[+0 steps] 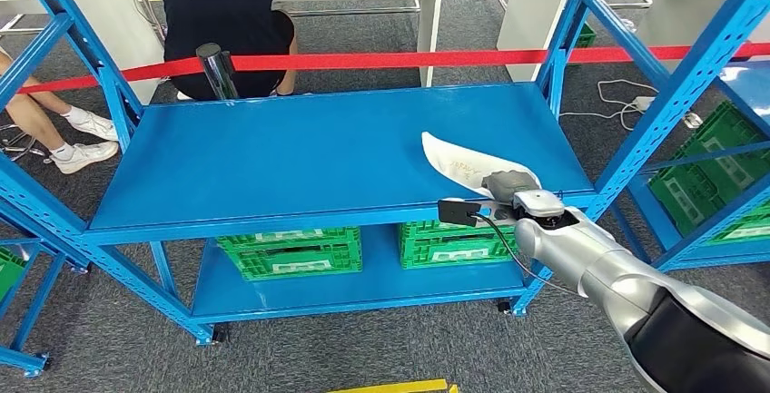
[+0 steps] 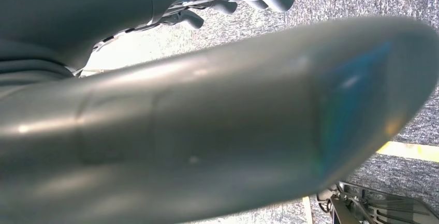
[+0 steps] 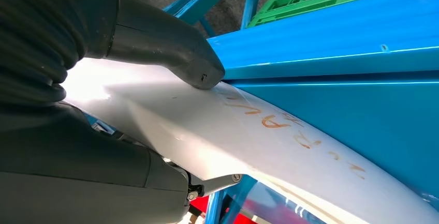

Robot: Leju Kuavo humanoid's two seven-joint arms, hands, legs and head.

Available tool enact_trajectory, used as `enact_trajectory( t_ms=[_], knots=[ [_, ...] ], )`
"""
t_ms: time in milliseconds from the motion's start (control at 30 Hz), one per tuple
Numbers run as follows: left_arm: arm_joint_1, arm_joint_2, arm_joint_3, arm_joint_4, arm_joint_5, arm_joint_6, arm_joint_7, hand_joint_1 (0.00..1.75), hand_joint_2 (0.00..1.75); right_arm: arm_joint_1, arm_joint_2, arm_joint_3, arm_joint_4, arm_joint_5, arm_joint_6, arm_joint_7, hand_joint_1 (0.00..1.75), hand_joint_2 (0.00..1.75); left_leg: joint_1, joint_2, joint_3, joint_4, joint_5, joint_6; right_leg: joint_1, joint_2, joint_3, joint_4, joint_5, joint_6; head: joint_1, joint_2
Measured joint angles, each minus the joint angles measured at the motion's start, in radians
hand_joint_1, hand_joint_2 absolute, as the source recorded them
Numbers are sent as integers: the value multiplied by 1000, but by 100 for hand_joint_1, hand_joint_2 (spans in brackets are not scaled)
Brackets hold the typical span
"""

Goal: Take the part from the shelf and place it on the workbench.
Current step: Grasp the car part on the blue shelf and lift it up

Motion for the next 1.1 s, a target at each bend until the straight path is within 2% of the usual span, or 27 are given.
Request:
enact_trajectory(
  t_ms=[133, 567, 733, 967, 1100],
  knots=[
    [0, 0, 0, 0, 0, 0, -5, 0, 175, 5, -3, -8, 0, 3, 0, 2, 175, 175, 0, 0, 2, 0, -1, 1, 0, 0, 2, -2, 0, 0, 0, 0],
    [-2, -6, 0, 0, 8, 0, -10, 0, 175, -15, -1, -34, -23, 7, 20, 2, 175, 175, -1, 0, -4, 0, -3, 4, -1, -1, 4, -3, -1, 3, 0, 0],
    [-3, -8, 5, -1, 16, 0, -31, 0, 175, -26, 0, -49, -55, 6, 1, 6, 175, 175, 0, 0, -9, 0, -3, 4, -2, -1, -1, -3, 0, 3, 0, 0],
    [-3, -18, 24, -1, 21, 0, -41, 0, 175, -137, 10, -134, -216, 24, -34, 46, 175, 175, 0, -1, -11, 0, 0, 1, -5, -1, -10, -2, 1, 3, 0, 0],
    [0, -23, 35, -1, 19, 0, -45, 0, 175, -222, 21, -198, -335, 36, -18, 52, 175, 175, 0, -3, -11, 0, 1, 0, -5, -2, -12, -1, 1, 3, 0, 0]
  ],
)
